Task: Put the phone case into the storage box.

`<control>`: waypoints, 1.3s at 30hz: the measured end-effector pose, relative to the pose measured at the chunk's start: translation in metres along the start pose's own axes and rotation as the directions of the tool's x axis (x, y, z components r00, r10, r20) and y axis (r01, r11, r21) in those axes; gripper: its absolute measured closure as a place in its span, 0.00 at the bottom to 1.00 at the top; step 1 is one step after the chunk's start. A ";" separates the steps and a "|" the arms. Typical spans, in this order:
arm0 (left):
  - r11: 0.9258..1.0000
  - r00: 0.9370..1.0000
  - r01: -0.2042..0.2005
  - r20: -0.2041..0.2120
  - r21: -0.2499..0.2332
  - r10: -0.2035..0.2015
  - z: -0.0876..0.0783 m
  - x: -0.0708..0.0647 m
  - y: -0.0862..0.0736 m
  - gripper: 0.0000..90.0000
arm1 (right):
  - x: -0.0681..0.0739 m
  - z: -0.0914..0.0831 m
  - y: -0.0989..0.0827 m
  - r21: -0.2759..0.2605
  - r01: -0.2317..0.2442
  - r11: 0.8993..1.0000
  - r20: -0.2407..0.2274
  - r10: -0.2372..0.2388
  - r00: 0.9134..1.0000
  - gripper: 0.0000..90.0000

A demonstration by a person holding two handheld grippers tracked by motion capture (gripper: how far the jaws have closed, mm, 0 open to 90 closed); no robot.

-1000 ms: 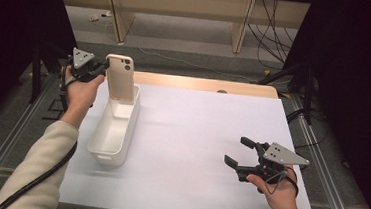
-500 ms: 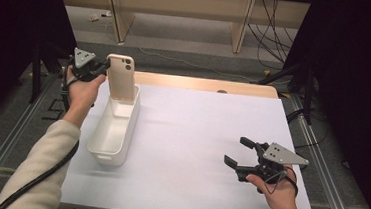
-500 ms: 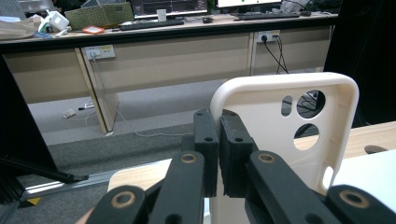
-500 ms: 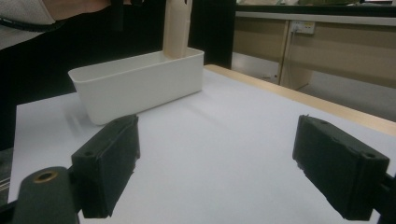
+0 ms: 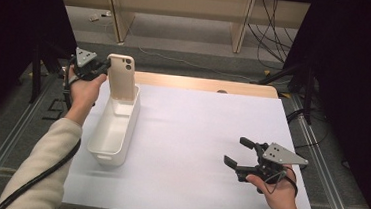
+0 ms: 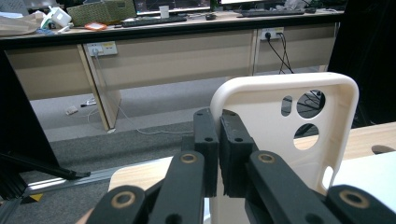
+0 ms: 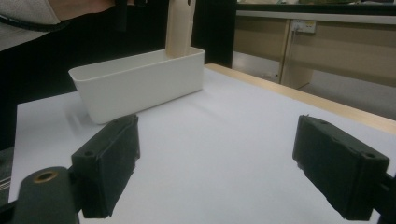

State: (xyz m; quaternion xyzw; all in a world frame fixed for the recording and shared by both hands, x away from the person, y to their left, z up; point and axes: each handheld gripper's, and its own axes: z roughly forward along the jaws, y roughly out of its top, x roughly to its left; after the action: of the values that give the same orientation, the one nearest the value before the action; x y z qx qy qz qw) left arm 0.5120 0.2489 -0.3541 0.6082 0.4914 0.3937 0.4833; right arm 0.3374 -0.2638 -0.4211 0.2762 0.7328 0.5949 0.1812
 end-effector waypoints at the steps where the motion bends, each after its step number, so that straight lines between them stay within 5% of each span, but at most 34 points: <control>1: 1.000 1.000 -0.001 0.000 0.000 0.001 0.000 0.000 0.000 0.96 | 0.000 0.000 0.000 0.001 0.000 1.000 0.002 0.000 1.000 0.18; 39: 1.000 1.000 0.015 -0.010 0.006 -0.015 0.009 0.001 -0.004 0.96 | -0.003 0.000 0.000 -0.013 0.030 0.999 0.015 -0.030 0.999 0.18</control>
State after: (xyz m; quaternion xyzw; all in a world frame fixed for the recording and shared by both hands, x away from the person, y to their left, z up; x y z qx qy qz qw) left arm 0.5202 0.2483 -0.3604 0.6039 0.4998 0.3916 0.4818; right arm 0.3395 -0.2659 -0.4209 0.2686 0.7315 0.5948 0.1974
